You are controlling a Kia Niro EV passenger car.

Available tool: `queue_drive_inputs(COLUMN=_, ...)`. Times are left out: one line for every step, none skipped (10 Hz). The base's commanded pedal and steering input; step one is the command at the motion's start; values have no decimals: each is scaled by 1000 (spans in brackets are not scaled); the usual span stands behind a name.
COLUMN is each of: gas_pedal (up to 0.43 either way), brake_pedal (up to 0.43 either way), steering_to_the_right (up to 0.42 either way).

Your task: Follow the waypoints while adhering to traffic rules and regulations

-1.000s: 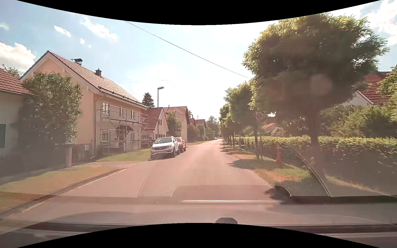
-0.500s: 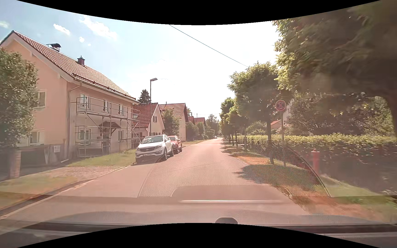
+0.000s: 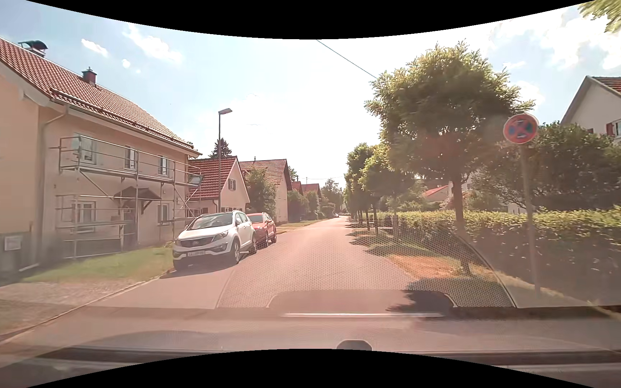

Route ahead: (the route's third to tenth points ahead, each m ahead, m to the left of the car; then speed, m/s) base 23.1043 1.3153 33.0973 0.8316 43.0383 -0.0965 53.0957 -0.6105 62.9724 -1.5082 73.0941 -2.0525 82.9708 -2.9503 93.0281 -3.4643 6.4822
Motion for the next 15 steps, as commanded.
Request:
queue_drive_inputs(gas_pedal=98, brake_pedal=0, steering_to_the_right=1)
queue_drive_inputs(gas_pedal=98, brake_pedal=0, steering_to_the_right=1)
queue_drive_inputs(gas_pedal=98, brake_pedal=0, steering_to_the_right=1)
queue_drive_inputs(gas_pedal=98, brake_pedal=0, steering_to_the_right=1)
queue_drive_inputs(gas_pedal=98, brake_pedal=0, steering_to_the_right=1)
queue_drive_inputs(gas_pedal=98, brake_pedal=0, steering_to_the_right=1)
queue_drive_inputs(gas_pedal=98, brake_pedal=0, steering_to_the_right=1)
queue_drive_inputs(gas_pedal=98, brake_pedal=0, steering_to_the_right=1)
queue_drive_inputs(gas_pedal=98, brake_pedal=0, steering_to_the_right=1)
queue_drive_inputs(gas_pedal=98, brake_pedal=0, steering_to_the_right=1)
queue_drive_inputs(gas_pedal=98, brake_pedal=0, steering_to_the_right=1)
queue_drive_inputs(gas_pedal=98, brake_pedal=0, steering_to_the_right=1)
queue_drive_inputs(gas_pedal=98, brake_pedal=0, steering_to_the_right=1)
queue_drive_inputs(gas_pedal=98, brake_pedal=0, steering_to_the_right=1)
queue_drive_inputs(gas_pedal=98, brake_pedal=0, steering_to_the_right=1)
